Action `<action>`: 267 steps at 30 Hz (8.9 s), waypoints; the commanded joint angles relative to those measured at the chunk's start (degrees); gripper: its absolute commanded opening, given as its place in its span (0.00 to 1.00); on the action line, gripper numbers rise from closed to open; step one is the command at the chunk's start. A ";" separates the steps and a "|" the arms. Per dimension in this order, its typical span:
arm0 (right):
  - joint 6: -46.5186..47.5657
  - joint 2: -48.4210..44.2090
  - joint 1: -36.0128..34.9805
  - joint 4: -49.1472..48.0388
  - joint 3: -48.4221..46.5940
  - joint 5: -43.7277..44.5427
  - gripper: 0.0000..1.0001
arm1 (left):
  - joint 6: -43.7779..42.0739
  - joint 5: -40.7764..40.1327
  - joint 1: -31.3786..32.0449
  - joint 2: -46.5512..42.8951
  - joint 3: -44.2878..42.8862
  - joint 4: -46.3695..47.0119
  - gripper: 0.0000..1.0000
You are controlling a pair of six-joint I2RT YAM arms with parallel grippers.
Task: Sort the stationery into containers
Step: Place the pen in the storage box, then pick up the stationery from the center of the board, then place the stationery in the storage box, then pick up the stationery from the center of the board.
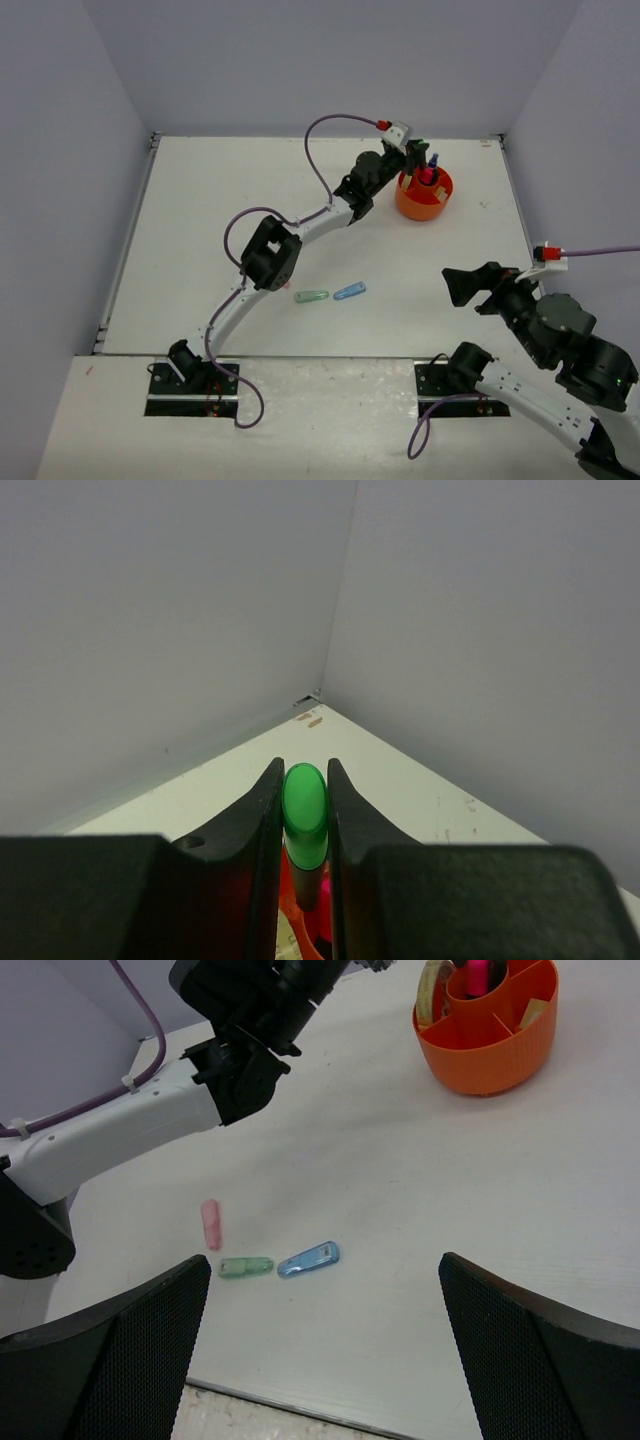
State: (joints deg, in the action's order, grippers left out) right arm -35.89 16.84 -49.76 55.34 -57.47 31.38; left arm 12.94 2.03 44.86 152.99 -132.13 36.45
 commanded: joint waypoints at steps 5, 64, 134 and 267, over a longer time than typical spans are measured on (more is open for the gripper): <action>1.22 1.09 -0.08 -2.20 0.90 -0.87 0.99 | 1.27 2.11 0.57 -2.19 2.84 2.97 0.00; 1.34 31.70 0.10 -28.18 14.68 -15.16 0.99 | 53.82 -36.76 -0.72 -55.61 73.97 -68.15 0.79; -4.70 37.56 3.68 -41.03 14.31 -44.88 0.00 | -4.73 -6.13 19.01 -94.19 110.45 9.88 0.11; -2.36 43.82 10.22 -40.77 10.26 -52.03 0.79 | -3.86 -7.56 19.14 -88.30 114.35 15.34 0.00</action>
State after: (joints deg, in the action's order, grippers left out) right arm -33.95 64.00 -34.96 14.98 -46.64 -27.71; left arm 25.31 -14.25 61.41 65.35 -18.85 33.10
